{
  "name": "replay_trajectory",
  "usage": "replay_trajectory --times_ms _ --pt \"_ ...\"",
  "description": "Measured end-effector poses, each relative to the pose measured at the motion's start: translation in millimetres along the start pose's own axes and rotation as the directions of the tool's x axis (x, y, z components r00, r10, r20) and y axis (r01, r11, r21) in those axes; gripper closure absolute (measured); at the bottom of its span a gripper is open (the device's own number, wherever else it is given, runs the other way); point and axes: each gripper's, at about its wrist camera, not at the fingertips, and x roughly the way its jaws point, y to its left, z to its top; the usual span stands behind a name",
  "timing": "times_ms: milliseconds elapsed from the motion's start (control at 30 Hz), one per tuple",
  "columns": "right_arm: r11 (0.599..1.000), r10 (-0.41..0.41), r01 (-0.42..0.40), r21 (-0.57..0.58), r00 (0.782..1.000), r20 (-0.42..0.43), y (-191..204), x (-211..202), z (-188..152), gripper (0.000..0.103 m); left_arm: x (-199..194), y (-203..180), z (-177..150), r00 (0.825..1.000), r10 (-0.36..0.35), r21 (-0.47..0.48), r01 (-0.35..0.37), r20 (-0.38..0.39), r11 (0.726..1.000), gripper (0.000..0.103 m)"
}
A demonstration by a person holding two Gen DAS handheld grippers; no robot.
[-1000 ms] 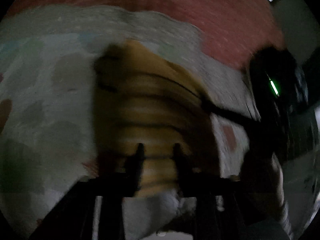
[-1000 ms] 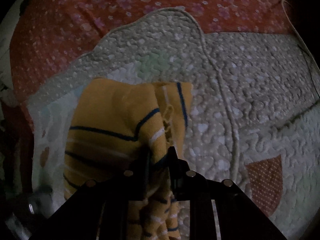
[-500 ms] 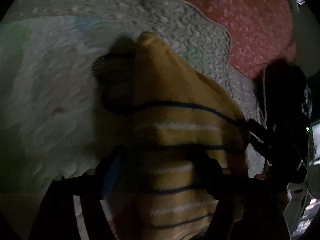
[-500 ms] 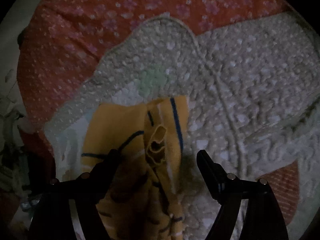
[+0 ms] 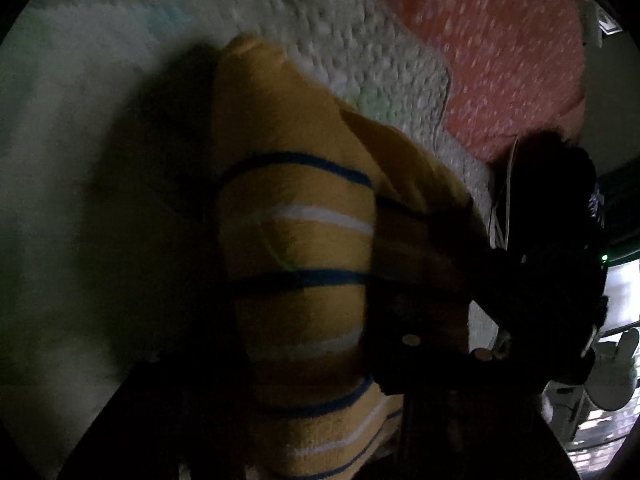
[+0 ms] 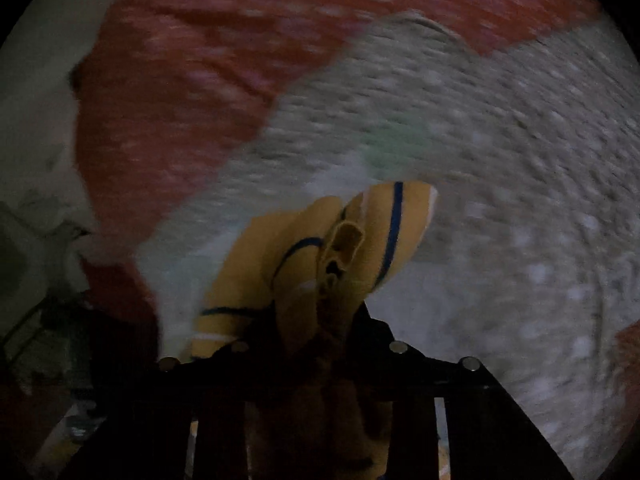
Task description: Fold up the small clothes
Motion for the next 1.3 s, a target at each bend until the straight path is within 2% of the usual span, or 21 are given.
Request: replay_trajectory --times_ms 167,200,233,300,333,367,400,433,500,567,600,667,733,800,900,933,1000,1067,1167,1267,1300 --pt "0.989 0.131 -0.13 -0.072 0.991 0.004 51.6 16.9 -0.5 0.07 -71.0 23.2 5.0 0.994 0.049 -0.01 -0.048 0.099 0.999 0.062" --pt "0.988 0.14 -0.14 -0.06 0.99 -0.007 54.3 27.5 -1.8 0.064 -80.5 29.4 6.9 0.991 0.07 -0.017 -0.068 0.112 0.998 0.06" --pt "0.991 0.128 -0.129 -0.038 0.991 -0.026 52.5 41.6 -3.4 0.058 -86.0 35.4 8.5 0.988 0.094 -0.026 -0.092 0.122 0.995 0.059" --pt "0.999 0.029 -0.031 -0.026 0.997 -0.065 44.7 63.6 -9.4 0.055 -90.9 54.0 11.6 0.971 0.204 -0.069 -0.196 0.128 0.978 0.047" --pt "0.999 -0.046 0.044 -0.031 0.996 -0.071 40.1 70.0 -12.7 0.054 -89.4 64.5 11.9 0.96 0.253 -0.091 -0.243 0.118 0.966 0.047" --pt "0.996 -0.086 0.084 -0.03 0.994 -0.069 36.7 71.8 -14.2 0.054 -85.1 75.8 12.2 0.951 0.297 -0.111 -0.286 0.092 0.952 0.047" --pt "0.996 -0.085 0.084 -0.019 0.995 -0.061 34.6 68.8 -14.6 0.054 -82.9 84.5 11.7 0.944 0.322 -0.124 -0.312 0.068 0.942 0.048" --pt "0.998 -0.066 0.066 -0.016 0.997 -0.04 35.9 60.4 -13.6 0.054 -85.9 91.0 9.3 0.946 0.317 -0.132 -0.307 0.063 0.942 0.048" --pt "0.998 -0.047 0.048 -0.051 0.999 0.007 45.5 44.9 -13.2 0.054 -103.0 96.4 1.9 0.951 0.287 -0.141 -0.27 0.118 0.953 0.048" --pt "0.996 0.017 -0.015 -0.087 1.0 0.024 58.8 32.0 -14.7 0.054 -115.4 92.4 -5.5 0.939 0.302 -0.12 -0.285 0.165 0.951 0.048" --pt "0.991 0.083 -0.082 -0.103 0.996 0.01 68.1 29.3 -19.5 0.056 -120.3 89.3 -11.8 0.933 0.308 -0.104 -0.293 0.186 0.95 0.048" --pt "0.976 0.172 -0.175 -0.128 0.984 -0.036 84.5 32.9 -27.0 0.057 -121.2 84.1 -22.1 0.932 0.301 -0.081 -0.29 0.202 0.954 0.048" --pt "0.966 0.204 -0.218 -0.141 0.973 -0.112 94.8 48.7 -37.2 0.057 -109.2 80.4 -33.8 0.94 0.285 -0.068 -0.276 0.186 0.959 0.048" --pt "0.979 0.132 -0.156 -0.133 0.976 -0.171 87.1 68.4 -49.9 0.057 -86.0 85.3 -42.4 0.946 0.294 -0.077 -0.286 0.135 0.955 0.048" --pt "0.992 -0.088 0.063 -0.108 0.965 -0.246 56.0 99.0 -63.9 0.06 -61.5 102.7 -55.9 0.945 0.309 -0.113 -0.297 0.106 0.948 0.043" --pt "0.994 -0.093 0.075 -0.08 0.961 -0.261 45.9 101.3 -66.4 0.061 -61.7 105.1 -59.0 0.948 0.291 -0.113 -0.278 0.125 0.954 0.042" --pt "0.999 -0.041 0.036 -0.028 0.972 -0.232 41.5 89.3 -65.0 0.06 -67.5 103.7 -61.1 0.95 0.283 -0.114 -0.269 0.13 0.956 0.042" --pt "0.992 -0.071 0.054 -0.113 0.987 -0.146 58.0 66.3 -66.7 0.06 -78.7 100.7 -65.7 0.946 0.286 -0.119 -0.269 0.155 0.956 0.042" --pt "0.968 -0.113 0.096 -0.232 0.992 -0.058 81.0 45.5 -84.5 0.059 -92.0 96.4 -78.0 0.928 0.309 -0.111 -0.291 0.207 0.95 0.042" --pt "0.966 -0.143 0.116 -0.23 0.984 -0.106 80.0 49.8 -105.8 0.059 -85.9 105.6 -92.6 0.933 0.316 -0.133 -0.295 0.174 0.946 0.042" --pt "0.957 -0.198 0.16 -0.24 0.97 -0.142 73.8 57.1 -118.8 0.059 -83.2 108.7 -95.2 0.933 0.32 -0.136 -0.299 0.168 0.944 0.042"
